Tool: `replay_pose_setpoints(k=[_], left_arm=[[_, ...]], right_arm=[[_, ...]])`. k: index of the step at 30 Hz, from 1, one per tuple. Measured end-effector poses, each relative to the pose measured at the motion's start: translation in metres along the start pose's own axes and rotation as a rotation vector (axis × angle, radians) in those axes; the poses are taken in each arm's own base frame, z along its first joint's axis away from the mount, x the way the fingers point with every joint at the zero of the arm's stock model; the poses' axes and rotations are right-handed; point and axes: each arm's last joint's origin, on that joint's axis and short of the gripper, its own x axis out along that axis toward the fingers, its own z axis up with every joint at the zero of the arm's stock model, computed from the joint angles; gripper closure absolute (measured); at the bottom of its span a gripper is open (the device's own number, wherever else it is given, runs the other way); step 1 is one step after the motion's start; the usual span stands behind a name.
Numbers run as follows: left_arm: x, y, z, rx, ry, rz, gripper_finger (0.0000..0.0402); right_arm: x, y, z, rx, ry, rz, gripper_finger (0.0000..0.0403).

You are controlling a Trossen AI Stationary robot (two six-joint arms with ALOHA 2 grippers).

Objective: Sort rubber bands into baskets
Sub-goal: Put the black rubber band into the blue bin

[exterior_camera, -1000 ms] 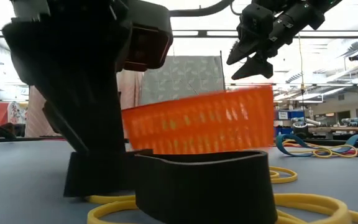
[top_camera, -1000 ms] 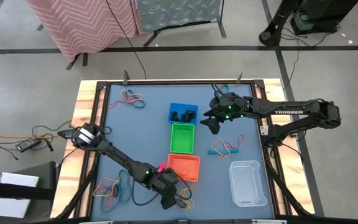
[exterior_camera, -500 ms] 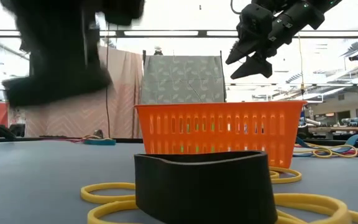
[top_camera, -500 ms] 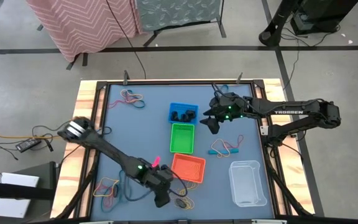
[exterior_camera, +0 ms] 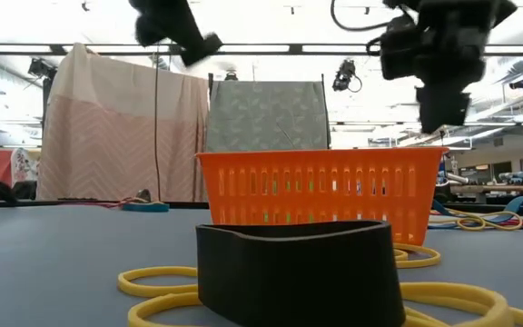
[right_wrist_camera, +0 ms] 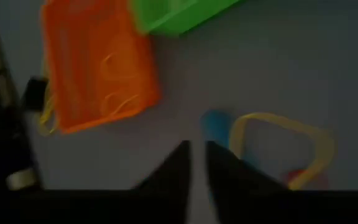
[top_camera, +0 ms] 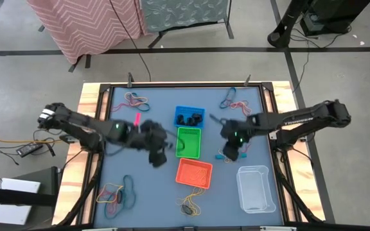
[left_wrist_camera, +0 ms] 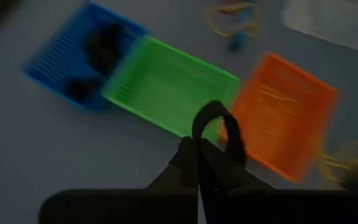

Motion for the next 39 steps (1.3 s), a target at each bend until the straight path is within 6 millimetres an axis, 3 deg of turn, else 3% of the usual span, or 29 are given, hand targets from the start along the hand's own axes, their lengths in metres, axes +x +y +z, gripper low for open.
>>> replay_pose_setpoints(k=[2,8,12,17,22,39], left_arm=[[0.005,0.017,0.009,0.043,-0.009,0.045,0.0401],[0.014,0.052,0.030,0.108,-0.057,0.075,0.0401],[0.011,0.063,0.047,0.108,-0.193,0.079,0.0401],[0.008,0.075,0.057,0.108,-0.269,0.102,0.0401],[0.007,0.084,0.059,0.124,-0.273,0.125,0.0401],[0.005,0.088,0.068,0.098,-0.357,0.129,0.0401]], right_arm=[[0.011,0.015,-0.008,-0.001,0.017,0.017,0.0387],[0.053,0.044,-0.022,0.120,0.024,0.015,0.0396],[0.082,0.048,-0.032,0.197,0.054,-0.045,0.0396],[0.104,0.050,-0.034,0.265,0.056,-0.045,0.0398],[0.104,0.057,-0.026,0.300,-0.031,0.024,0.0400],[0.098,0.049,-0.003,0.294,-0.147,0.055,0.0400]])
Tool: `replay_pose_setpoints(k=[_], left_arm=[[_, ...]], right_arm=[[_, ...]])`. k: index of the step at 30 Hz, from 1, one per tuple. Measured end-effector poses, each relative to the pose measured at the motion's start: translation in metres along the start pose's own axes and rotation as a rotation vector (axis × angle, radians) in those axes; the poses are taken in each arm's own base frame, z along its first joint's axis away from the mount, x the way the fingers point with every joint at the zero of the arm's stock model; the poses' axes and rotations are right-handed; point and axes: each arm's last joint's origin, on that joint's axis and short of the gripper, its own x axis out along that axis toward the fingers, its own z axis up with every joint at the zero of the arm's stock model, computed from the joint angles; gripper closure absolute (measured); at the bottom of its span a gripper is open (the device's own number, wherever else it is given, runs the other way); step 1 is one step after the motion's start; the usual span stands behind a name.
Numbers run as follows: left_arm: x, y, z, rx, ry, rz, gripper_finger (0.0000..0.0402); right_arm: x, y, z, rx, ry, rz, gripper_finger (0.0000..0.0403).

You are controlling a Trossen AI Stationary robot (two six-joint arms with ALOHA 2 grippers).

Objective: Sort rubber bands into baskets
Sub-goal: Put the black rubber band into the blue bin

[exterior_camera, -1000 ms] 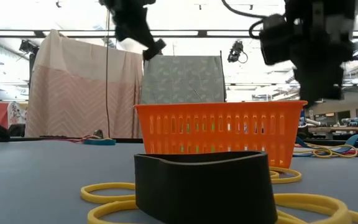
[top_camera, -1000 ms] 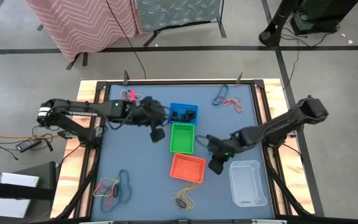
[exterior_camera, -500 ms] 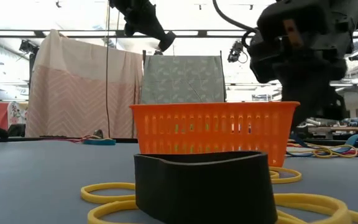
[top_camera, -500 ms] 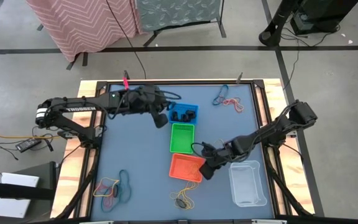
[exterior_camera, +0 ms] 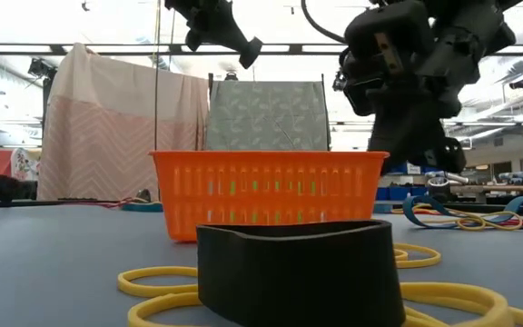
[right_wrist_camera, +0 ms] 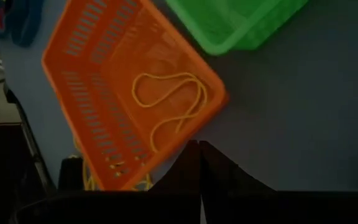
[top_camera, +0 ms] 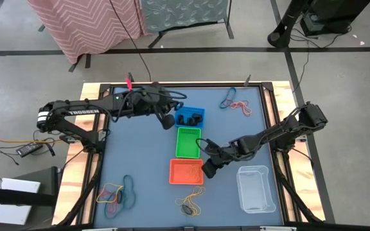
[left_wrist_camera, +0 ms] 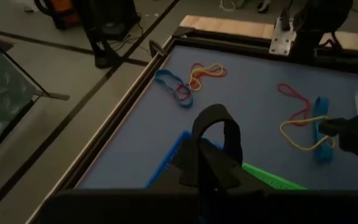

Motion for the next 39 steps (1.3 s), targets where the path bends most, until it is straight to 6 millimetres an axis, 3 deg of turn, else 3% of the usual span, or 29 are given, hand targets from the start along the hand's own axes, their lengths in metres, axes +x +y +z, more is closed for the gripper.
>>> replay_pose_setpoints(k=[5,11,16,21,26,32,36,39], left_arm=[[0.011,0.010,0.002,0.001,-0.012,-0.036,0.0401],[0.070,0.026,-0.024,-0.033,0.149,-0.126,0.0401],[0.115,0.023,-0.053,-0.040,0.275,-0.165,0.0400],[0.141,0.020,-0.076,-0.031,0.364,-0.140,0.0386],[0.148,0.019,-0.083,-0.032,0.392,-0.136,0.0333],[0.142,0.019,-0.073,-0.091,0.389,-0.153,0.0224],[0.127,0.022,-0.053,-0.113,0.524,-0.199,0.0161],[0.106,0.020,-0.040,-0.133,0.626,-0.337,0.0136]], right_arm=[[-0.021,0.002,0.004,-0.021,-0.037,0.004,0.0400],[-0.071,0.004,0.015,-0.022,-0.208,0.015,0.0400],[-0.110,0.004,0.020,-0.041,-0.368,0.043,0.0399],[-0.130,0.004,0.022,-0.055,-0.482,0.055,0.0398],[-0.134,0.004,0.023,-0.070,-0.509,0.048,0.0396],[-0.135,0.004,0.023,-0.097,-0.509,0.046,0.0378],[-0.137,0.011,0.025,-0.154,-0.485,0.142,0.0370],[-0.137,0.021,0.027,-0.210,-0.444,0.271,0.0371]])
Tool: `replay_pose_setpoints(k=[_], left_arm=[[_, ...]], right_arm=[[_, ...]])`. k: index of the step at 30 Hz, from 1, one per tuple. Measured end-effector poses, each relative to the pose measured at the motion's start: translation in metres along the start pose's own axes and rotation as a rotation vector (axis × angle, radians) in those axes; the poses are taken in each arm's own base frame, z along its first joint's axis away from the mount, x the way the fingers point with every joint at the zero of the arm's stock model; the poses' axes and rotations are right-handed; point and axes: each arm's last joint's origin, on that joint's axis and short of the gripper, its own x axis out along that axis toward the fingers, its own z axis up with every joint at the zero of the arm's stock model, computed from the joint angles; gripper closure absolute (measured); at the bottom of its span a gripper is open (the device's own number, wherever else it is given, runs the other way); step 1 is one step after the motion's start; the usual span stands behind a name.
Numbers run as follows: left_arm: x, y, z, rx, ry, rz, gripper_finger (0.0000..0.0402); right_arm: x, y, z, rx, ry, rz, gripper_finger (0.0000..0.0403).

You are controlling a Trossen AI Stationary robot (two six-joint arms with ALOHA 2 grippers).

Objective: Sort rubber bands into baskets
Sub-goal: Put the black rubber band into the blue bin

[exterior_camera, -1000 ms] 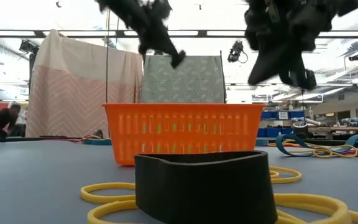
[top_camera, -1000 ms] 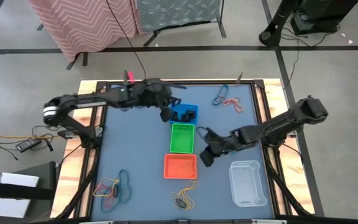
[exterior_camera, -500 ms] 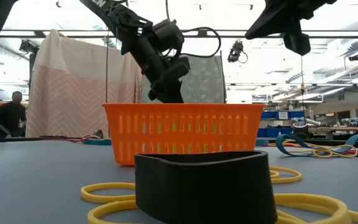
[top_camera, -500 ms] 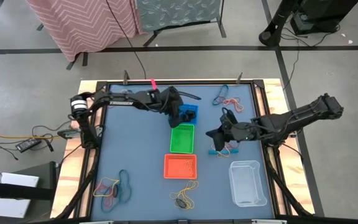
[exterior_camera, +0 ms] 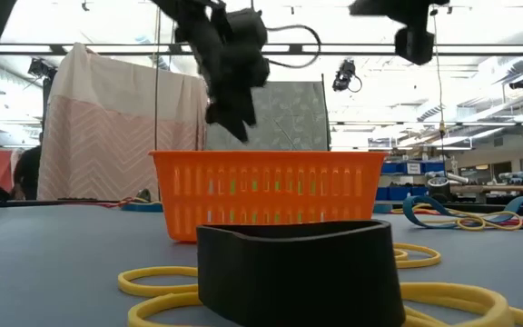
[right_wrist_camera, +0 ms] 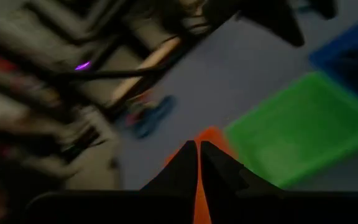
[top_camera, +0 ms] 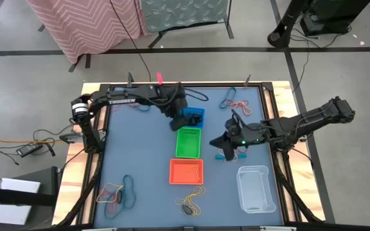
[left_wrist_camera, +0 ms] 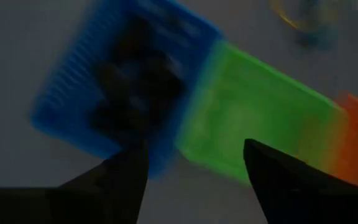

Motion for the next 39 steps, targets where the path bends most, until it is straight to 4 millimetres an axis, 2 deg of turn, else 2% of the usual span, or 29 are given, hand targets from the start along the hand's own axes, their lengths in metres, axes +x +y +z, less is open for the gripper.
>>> replay_pose_setpoints(k=[3,6,10,13,15,19,22,28,33,39], left_arm=[[-0.030,-0.024,-0.009,0.038,0.007,-0.116,0.0130],[-0.064,-0.056,-0.036,0.089,0.022,-0.154,0.0135],[-0.097,-0.103,-0.092,0.098,0.055,-0.189,0.0146],[-0.105,-0.137,-0.143,0.047,0.117,-0.215,0.0153],[-0.103,-0.156,-0.178,0.022,0.185,-0.216,0.0155],[-0.083,-0.192,-0.242,0.017,0.312,-0.244,0.0158],[-0.063,-0.213,-0.274,-0.014,0.371,-0.278,0.0158],[-0.035,-0.239,-0.301,-0.215,0.414,-0.218,0.0158],[-0.014,-0.234,-0.313,-0.554,0.472,0.008,0.0158],[-0.005,-0.232,-0.317,-0.841,0.456,0.154,0.0159]], right_arm=[[0.007,0.005,-0.003,-0.028,0.052,0.078,0.0376],[0.015,0.005,-0.010,-0.069,0.084,0.074,0.0381],[0.029,0.001,-0.018,-0.137,0.118,0.036,0.0383],[0.040,-0.004,-0.021,-0.177,0.130,0.013,0.0378],[0.048,-0.007,-0.023,-0.202,0.137,0.002,0.0374],[0.062,-0.014,-0.025,-0.219,0.168,0.017,0.0365],[0.070,-0.017,-0.027,-0.225,0.195,0.040,0.0361],[0.077,-0.021,-0.030,-0.224,0.209,0.026,0.0361],[0.079,-0.023,-0.030,-0.243,0.210,0.019,0.0364],[0.080,-0.024,-0.031,-0.272,0.197,-0.002,0.0362]])
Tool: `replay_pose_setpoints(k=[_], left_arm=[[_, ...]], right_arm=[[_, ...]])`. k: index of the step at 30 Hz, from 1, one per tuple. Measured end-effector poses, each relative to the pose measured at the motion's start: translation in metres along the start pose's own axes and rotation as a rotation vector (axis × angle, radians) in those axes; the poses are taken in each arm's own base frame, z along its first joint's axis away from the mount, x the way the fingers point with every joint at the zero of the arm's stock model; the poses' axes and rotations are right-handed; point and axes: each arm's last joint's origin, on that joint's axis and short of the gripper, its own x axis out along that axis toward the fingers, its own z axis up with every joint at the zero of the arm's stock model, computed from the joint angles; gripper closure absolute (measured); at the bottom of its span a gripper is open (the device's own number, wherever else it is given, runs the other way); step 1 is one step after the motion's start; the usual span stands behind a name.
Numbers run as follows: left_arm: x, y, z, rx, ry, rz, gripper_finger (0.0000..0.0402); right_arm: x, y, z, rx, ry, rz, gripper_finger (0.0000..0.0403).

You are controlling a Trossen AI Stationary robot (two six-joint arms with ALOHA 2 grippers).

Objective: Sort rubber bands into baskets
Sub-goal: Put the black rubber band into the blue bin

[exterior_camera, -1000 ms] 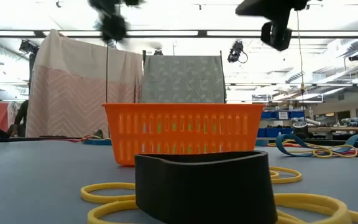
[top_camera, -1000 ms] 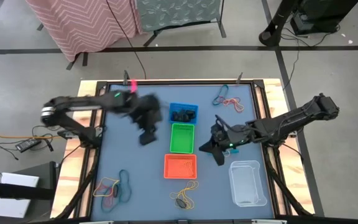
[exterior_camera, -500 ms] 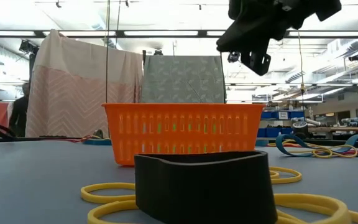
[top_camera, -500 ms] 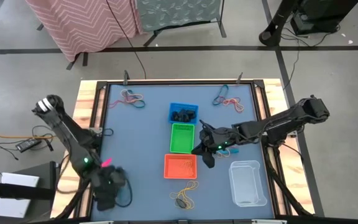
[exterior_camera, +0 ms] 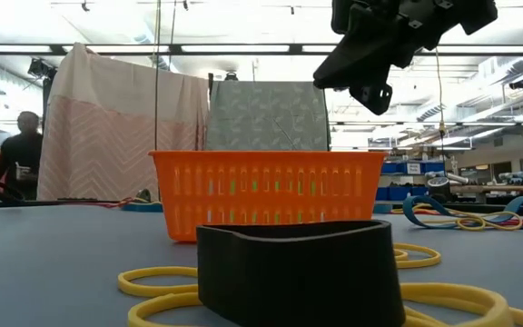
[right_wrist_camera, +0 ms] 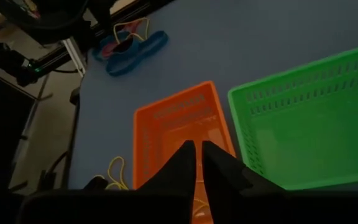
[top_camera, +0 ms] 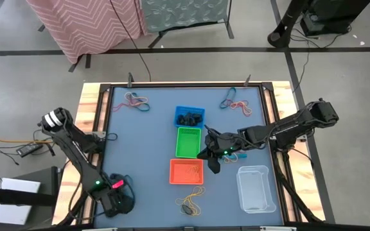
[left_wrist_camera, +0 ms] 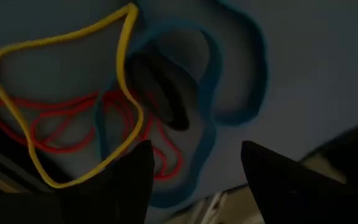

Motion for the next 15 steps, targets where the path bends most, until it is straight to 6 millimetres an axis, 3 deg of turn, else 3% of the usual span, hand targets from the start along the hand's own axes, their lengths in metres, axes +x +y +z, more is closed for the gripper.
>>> replay_pose_setpoints(k=[5,15], left_arm=[[0.007,-0.001,0.001,-0.155,-0.032,0.016,0.0184],[0.030,-0.006,0.009,-0.211,-0.060,0.096,0.0291]], right_arm=[[0.000,-0.001,0.001,-0.029,-0.011,-0.017,0.0364],[0.000,-0.008,0.005,-0.030,-0.023,-0.039,0.0363]])
